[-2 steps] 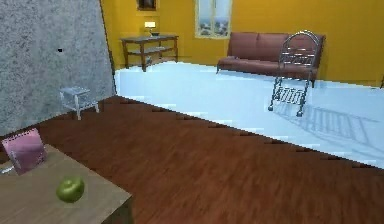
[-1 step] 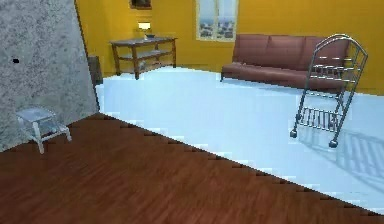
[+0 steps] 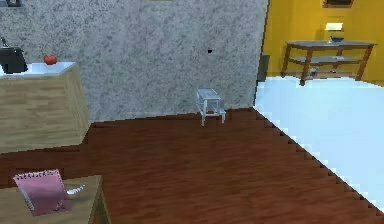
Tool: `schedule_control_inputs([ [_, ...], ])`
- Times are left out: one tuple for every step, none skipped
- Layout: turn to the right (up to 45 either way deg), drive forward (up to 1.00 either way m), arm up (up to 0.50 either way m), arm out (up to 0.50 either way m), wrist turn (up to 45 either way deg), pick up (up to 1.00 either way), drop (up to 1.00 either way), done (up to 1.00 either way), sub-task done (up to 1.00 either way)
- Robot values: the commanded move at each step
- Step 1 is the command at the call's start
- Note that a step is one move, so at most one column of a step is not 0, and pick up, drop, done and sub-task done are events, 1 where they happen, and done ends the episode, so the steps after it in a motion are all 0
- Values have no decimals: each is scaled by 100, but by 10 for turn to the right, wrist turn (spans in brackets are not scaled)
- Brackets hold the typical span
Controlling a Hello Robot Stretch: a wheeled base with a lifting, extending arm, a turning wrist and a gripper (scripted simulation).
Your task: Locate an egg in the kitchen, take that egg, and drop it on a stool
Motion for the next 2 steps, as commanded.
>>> schedule_control_inputs([
  [-60, 0, 0, 0, 0, 0, 0, 0, 0],
  [0, 100, 0, 0, 0, 0, 0, 0, 0],
])
